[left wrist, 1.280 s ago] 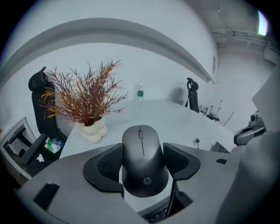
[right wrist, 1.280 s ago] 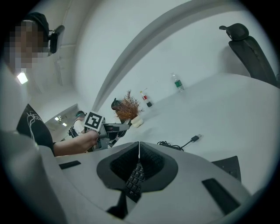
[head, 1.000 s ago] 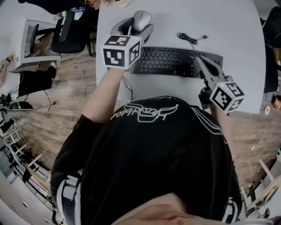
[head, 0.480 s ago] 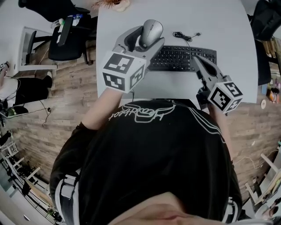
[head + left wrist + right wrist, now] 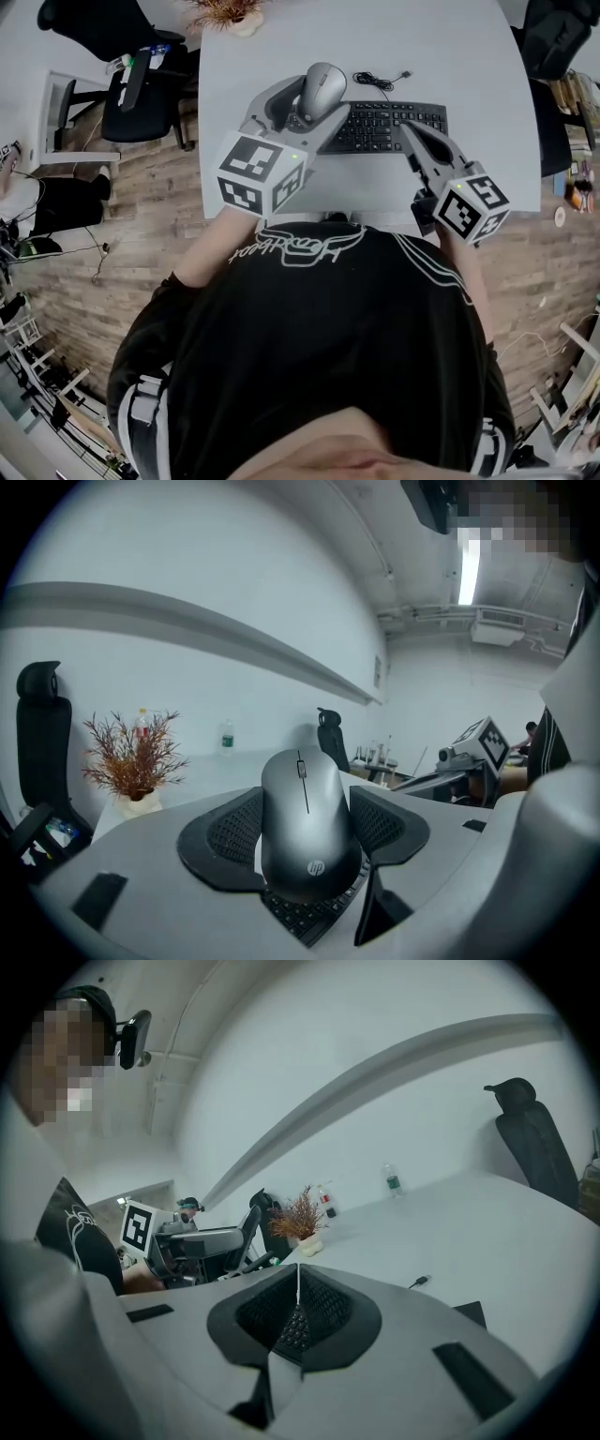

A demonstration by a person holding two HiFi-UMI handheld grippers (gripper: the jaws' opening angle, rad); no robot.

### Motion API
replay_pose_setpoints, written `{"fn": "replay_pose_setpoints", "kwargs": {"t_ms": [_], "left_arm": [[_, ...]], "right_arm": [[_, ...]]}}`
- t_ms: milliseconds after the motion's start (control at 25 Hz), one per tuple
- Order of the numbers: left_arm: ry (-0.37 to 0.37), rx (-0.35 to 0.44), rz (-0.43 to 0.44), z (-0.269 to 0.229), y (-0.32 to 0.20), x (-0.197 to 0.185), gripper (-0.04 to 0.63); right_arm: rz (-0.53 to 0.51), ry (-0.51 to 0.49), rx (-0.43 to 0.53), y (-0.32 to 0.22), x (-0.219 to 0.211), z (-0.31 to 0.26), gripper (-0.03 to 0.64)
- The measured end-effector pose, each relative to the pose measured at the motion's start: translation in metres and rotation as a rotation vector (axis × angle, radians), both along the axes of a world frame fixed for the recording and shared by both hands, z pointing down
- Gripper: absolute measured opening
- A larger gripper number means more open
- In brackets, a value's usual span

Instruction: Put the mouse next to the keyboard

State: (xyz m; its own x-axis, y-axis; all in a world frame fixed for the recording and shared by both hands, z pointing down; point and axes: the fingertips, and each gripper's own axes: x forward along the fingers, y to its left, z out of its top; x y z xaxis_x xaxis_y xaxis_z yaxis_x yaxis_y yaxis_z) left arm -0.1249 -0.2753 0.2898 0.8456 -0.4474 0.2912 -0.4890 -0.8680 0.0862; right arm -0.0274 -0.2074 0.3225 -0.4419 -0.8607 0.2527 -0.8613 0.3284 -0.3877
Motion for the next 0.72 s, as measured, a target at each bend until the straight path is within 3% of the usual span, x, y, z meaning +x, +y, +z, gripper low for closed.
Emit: {"fn": "replay_pose_setpoints", "kwargs": {"t_ms": [400,720], "left_arm": [[-0.025,-0.042,-0.015,0.009,0.051,0.053,0.298],[-0.026,-0.057,-0.030,0.012,0.124,0.103,0.298]], "right_arm": [[0.031,-0.027,0.005,0.054,0.057,0.004,0.011],[0.024,-0.041,0.010,0.122,0.107,0.007,0.011]]}}
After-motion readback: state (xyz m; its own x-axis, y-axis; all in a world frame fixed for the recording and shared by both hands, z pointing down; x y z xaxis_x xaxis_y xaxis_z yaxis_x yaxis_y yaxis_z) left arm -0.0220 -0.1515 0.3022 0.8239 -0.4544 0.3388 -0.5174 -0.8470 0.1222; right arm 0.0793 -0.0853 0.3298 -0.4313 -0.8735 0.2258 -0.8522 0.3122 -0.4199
